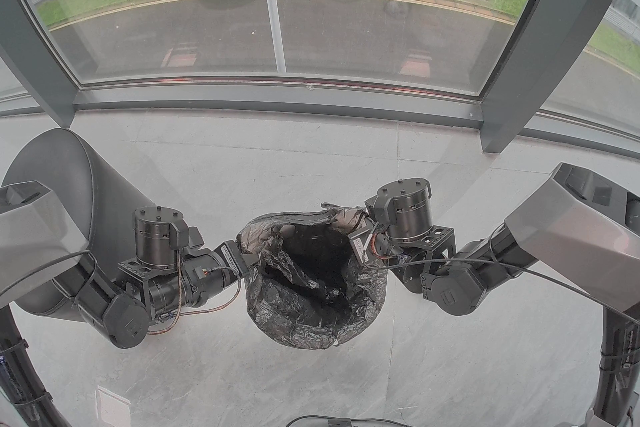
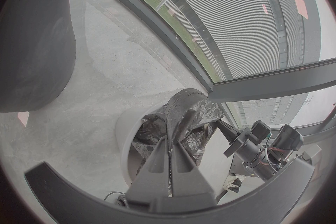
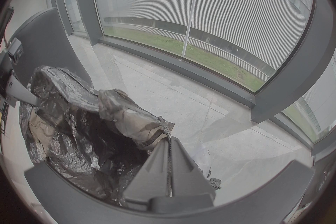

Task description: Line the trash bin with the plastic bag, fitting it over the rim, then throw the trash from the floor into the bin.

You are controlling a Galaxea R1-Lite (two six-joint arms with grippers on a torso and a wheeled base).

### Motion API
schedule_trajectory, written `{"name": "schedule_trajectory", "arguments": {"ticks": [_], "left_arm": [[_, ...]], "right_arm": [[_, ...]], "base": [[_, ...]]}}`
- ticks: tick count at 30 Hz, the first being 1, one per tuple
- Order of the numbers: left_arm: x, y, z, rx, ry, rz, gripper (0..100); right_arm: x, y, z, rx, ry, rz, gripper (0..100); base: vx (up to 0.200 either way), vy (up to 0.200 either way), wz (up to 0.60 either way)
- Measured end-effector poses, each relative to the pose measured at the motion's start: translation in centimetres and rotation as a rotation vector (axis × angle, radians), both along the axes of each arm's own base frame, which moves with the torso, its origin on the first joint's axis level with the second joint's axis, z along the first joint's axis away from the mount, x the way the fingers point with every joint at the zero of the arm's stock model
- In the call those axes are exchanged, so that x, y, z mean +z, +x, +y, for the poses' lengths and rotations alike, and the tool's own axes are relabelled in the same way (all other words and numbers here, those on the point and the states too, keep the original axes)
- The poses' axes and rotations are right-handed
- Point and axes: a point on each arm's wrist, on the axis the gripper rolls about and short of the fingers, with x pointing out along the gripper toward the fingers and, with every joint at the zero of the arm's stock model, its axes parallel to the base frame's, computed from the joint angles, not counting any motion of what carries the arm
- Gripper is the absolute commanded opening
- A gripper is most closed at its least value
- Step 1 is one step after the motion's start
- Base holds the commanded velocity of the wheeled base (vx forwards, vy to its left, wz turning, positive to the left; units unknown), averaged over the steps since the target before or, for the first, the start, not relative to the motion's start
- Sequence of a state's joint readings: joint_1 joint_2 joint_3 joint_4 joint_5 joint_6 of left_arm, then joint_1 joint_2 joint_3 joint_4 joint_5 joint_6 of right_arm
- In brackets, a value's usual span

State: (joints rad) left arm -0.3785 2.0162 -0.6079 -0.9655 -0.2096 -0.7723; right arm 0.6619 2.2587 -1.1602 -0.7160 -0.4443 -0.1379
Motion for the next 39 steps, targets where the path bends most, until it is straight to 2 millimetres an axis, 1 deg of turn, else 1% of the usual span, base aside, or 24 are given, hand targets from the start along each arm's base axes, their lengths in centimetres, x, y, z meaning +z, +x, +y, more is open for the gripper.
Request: {"name": "schedule_trajectory", "arguments": {"ticks": [7, 16, 17, 26, 33, 39], "left_arm": [[-1.1, 1.9, 0.7, 0.036, 0.008, 0.008, 0], [-1.6, 3.5, 1.7, 0.061, 0.002, -0.001, 0], [-1.6, 3.6, 1.8, 0.061, 0.008, -0.006, 100], [-1.9, 3.5, 1.8, 0.047, 0.045, -0.022, 100], [-2.0, 3.2, 2.0, 0.073, 0.099, -0.076, 100], [-2.3, 3.5, 2.1, 0.096, 0.109, -0.082, 100]], "right_arm": [[-1.3, 1.6, -0.5, -0.017, 0.029, -0.033, 0], [-2.1, 2.9, -0.6, -0.031, 0.087, -0.106, 0], [-2.3, 2.9, -0.7, -0.032, 0.084, -0.102, 0], [-3.0, 3.1, -0.7, -0.035, 0.079, -0.094, 0], [-2.8, 3.1, -0.7, -0.035, 0.088, -0.106, 0], [-2.6, 3.3, -0.6, -0.036, 0.099, -0.117, 0]], "base": [[0.0, 0.0, 0.0], [0.0, 0.0, 0.0], [0.0, 0.0, 0.0], [0.0, 0.0, 0.0], [0.0, 0.0, 0.0], [0.0, 0.0, 0.0]]}}
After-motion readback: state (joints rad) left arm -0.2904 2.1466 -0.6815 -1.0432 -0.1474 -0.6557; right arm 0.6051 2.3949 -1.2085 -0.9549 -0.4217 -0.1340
